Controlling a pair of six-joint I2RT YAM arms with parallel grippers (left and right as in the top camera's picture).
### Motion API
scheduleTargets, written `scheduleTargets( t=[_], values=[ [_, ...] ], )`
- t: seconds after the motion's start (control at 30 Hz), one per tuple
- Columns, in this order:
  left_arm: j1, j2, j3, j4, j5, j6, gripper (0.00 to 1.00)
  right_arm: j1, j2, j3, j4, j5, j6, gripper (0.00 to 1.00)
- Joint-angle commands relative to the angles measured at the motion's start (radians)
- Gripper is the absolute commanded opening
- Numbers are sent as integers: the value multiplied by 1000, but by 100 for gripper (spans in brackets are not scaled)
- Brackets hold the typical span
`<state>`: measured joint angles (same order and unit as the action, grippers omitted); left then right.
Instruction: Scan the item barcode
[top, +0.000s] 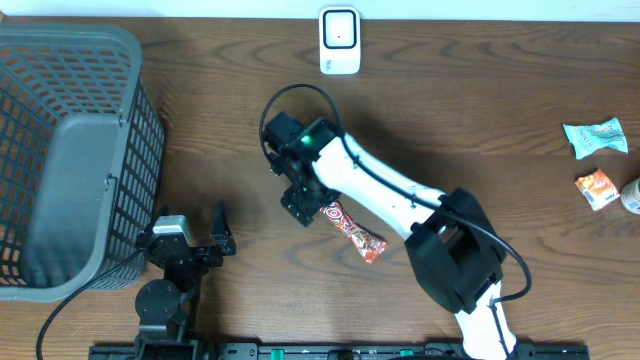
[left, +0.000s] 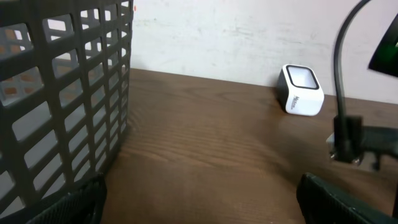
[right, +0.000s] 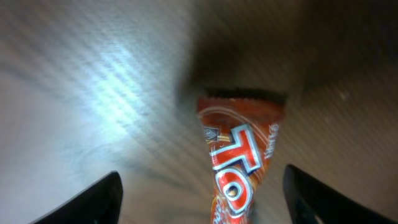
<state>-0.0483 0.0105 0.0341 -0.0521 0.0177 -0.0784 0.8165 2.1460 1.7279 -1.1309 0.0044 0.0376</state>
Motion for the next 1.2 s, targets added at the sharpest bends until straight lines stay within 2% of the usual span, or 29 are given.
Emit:
scheduleTargets(
  t=[0.0,0.1,0.2,0.3,0.47,0.5,0.53,0.57,0.63,0.77,0.8,0.87,0.9,1.03,1.17],
  values=[
    [4,-5,-30,-17,-6,-2,98,43,5,-79,39,148,31,77],
    [4,-5,-30,-17,-6,-2,98,64,5,-143,98,157,37,69],
    [4,-5,-30,-17,-6,-2,98,85,6,-205,174,275,85,47],
    [4,-5,-30,-17,-6,-2,98,89,7,-248,228,352,89,29],
    [4,-5,-30,-17,-6,-2,98,88,22,-310,281,409,90,26],
    [4,-5,-30,-17,-6,-2,98,88,26,-319,283,407,94,11],
    [4,-5,-30,-17,-6,-2,98,88,27,-323,277,401,105,1],
    [4,-5,-30,-17,-6,-2,98,88,27,-323,270,384,105,1],
    [4,-5,-30,-17,-6,-2,98,87,14,-307,255,252,78,1],
    [4,-5,-30,-17,-6,-2,98,39,-33,-187,136,-132,-96,1],
    [4,-5,-30,-17,-6,-2,98,4,-46,-139,68,-287,-164,1],
    [4,-5,-30,-17,-6,-2,98,-125,-49,-78,-37,-727,-346,1],
    [4,-5,-30,-18,-6,-2,98,-170,-45,-89,-31,-818,-366,1],
    [4,-5,-30,-17,-6,-2,98,-275,-9,-129,-24,-976,-456,1],
    [4,-5,-30,-18,-6,-2,98,-328,35,-172,16,-1038,-473,1]
  ],
)
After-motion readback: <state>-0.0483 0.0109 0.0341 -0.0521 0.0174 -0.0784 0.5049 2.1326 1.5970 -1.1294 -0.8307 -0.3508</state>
